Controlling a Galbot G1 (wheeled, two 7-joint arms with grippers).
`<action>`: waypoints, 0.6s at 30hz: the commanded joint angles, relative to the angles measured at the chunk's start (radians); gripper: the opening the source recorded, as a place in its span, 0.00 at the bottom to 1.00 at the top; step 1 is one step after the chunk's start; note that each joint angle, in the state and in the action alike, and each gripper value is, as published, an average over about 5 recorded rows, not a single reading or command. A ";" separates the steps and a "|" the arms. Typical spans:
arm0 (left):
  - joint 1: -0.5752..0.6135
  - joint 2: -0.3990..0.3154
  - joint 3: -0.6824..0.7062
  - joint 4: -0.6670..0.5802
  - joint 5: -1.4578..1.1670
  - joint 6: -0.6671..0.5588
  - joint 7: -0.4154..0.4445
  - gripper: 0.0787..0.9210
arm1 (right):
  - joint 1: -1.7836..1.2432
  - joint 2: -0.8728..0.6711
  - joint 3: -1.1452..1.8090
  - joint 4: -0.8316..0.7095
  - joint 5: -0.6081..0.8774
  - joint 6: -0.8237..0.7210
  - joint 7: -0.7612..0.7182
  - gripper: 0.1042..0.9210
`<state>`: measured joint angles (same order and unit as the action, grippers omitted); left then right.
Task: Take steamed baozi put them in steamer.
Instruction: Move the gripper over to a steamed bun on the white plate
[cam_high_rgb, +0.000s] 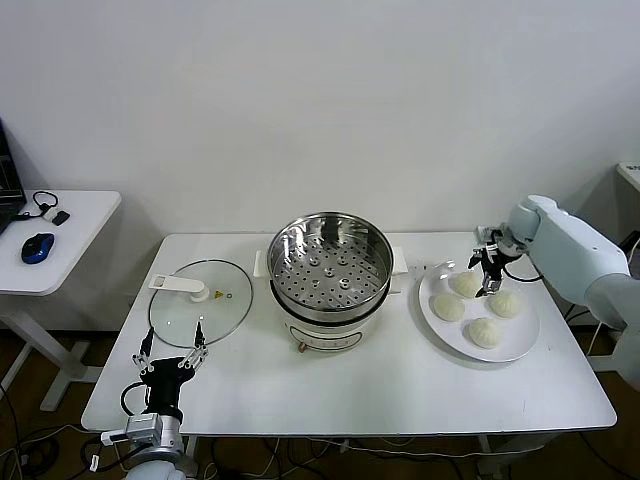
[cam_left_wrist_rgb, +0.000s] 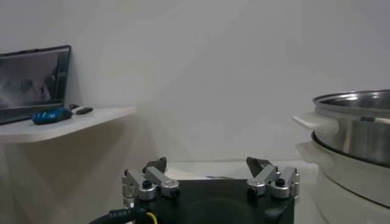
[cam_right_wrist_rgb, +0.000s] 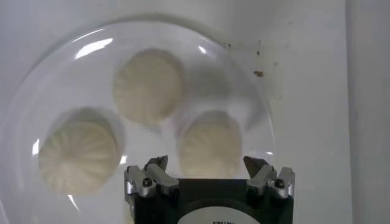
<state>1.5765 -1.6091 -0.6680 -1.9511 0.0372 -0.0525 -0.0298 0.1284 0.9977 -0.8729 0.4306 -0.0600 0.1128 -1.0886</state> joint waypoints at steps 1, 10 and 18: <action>0.000 -0.040 -0.001 0.002 0.001 -0.001 0.001 0.88 | -0.010 0.020 0.043 -0.042 -0.025 0.009 -0.003 0.88; -0.003 -0.042 -0.002 0.016 0.003 -0.012 0.000 0.88 | -0.007 0.052 0.105 -0.118 -0.084 0.064 0.006 0.88; -0.006 -0.041 -0.001 0.019 0.003 -0.016 0.003 0.88 | -0.014 0.062 0.123 -0.144 -0.100 0.069 0.008 0.88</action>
<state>1.5708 -1.6091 -0.6692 -1.9330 0.0396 -0.0681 -0.0278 0.1147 1.0556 -0.7731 0.3098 -0.1415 0.1685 -1.0823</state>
